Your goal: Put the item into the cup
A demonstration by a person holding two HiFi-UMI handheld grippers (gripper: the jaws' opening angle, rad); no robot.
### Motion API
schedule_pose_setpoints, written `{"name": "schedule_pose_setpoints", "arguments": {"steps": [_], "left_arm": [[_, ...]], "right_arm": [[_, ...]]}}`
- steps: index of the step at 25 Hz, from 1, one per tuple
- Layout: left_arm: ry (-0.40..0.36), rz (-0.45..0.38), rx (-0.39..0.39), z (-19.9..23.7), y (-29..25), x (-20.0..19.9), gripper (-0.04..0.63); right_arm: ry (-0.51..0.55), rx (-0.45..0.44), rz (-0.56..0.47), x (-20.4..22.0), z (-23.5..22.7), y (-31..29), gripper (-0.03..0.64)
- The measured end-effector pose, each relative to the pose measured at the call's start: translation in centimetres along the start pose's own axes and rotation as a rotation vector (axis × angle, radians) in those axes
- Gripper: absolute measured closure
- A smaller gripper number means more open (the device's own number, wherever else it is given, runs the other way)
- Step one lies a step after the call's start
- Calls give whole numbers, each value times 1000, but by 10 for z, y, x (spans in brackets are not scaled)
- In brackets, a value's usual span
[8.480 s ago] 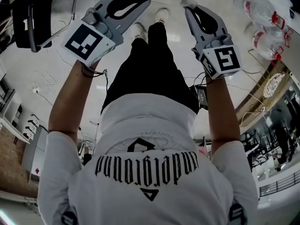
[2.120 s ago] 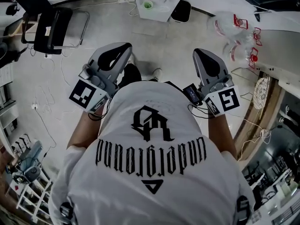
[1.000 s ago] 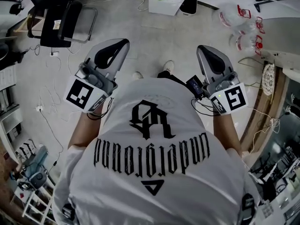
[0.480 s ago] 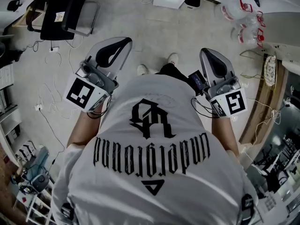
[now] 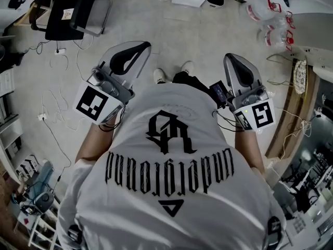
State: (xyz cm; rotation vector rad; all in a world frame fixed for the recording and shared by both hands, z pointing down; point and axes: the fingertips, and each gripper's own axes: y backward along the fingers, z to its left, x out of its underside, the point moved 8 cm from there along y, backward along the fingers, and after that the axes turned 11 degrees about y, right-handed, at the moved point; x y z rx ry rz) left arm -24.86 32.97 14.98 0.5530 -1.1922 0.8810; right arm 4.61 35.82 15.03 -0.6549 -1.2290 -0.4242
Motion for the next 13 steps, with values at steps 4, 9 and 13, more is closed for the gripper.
{"name": "schedule_pose_setpoints", "arguments": {"steps": [4, 9, 13], "left_arm": [[-9, -12, 16, -1, 0, 0, 581], [2, -31, 34, -5, -5, -1, 581], [-16, -13, 37, -6, -3, 2, 581]], "right_arm": [[-1, 8, 4, 2, 5, 4, 603], [-3, 16, 10, 2, 6, 9, 603], [-4, 18, 8, 2, 8, 12, 603]]}}
